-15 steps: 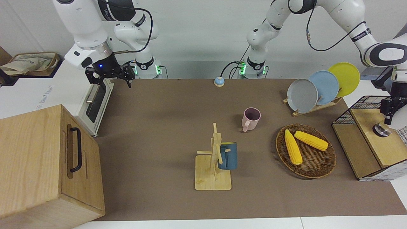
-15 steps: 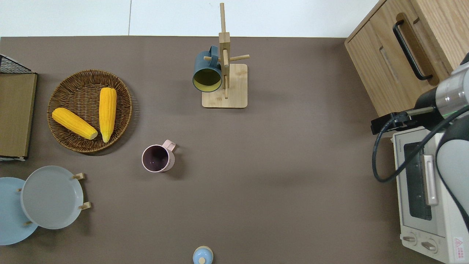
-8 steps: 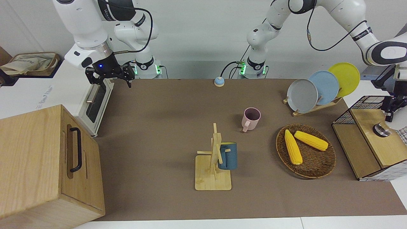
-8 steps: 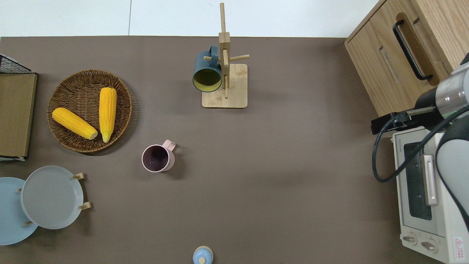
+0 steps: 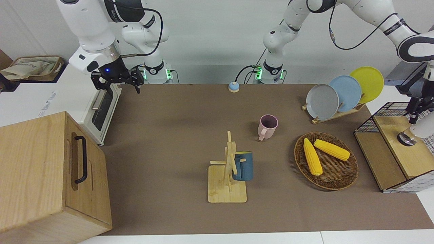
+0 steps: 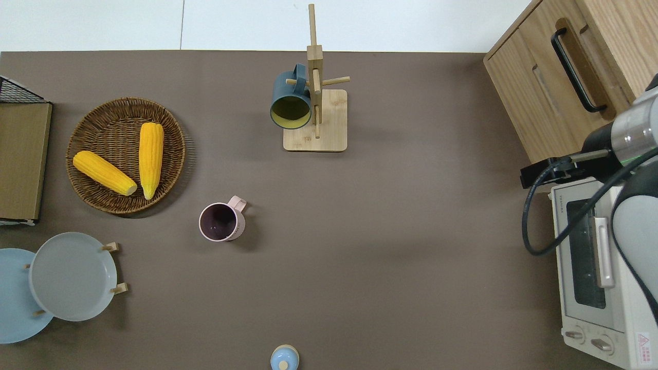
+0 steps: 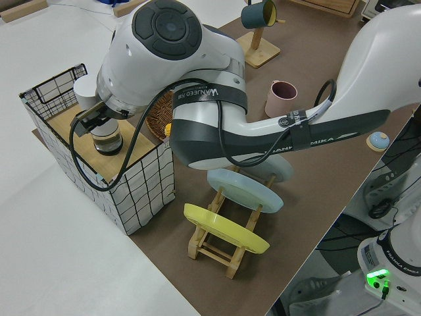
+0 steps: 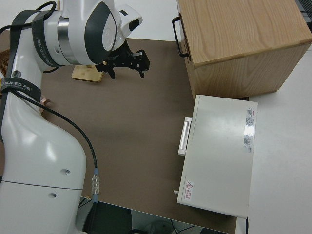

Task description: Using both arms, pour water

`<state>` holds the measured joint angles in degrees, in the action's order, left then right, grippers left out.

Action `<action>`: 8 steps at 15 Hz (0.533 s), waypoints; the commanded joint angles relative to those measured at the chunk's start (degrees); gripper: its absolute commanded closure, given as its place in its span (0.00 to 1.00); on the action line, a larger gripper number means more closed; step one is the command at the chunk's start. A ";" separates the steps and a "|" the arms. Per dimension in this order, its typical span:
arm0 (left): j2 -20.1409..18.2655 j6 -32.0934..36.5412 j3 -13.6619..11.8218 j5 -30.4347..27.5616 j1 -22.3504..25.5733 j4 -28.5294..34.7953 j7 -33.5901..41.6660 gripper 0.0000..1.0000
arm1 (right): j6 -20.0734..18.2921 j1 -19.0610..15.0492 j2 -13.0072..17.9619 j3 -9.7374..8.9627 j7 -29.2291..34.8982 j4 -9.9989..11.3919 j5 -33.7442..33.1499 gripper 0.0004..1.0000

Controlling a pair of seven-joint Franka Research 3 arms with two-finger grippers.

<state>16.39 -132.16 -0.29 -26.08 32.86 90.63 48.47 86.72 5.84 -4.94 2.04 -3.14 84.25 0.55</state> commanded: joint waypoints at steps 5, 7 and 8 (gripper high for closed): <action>-3.73 13.67 -3.23 5.33 0.54 -2.56 -5.39 0.00 | -0.68 -0.12 0.02 -0.02 -0.82 -0.49 0.24 0.01; -5.75 16.91 -2.97 10.30 -0.25 -2.56 -9.77 0.00 | -0.68 -0.12 0.02 -0.02 -0.82 -0.49 0.24 0.01; -6.72 17.80 -2.36 13.21 -0.52 -2.56 -12.06 0.00 | -0.68 -0.12 0.02 -0.02 -0.82 -0.49 0.24 0.01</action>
<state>12.58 -118.38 -3.25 -20.14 33.37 88.30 42.88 86.72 5.84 -4.94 2.04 -3.14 84.25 0.55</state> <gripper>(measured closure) 0.000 0.009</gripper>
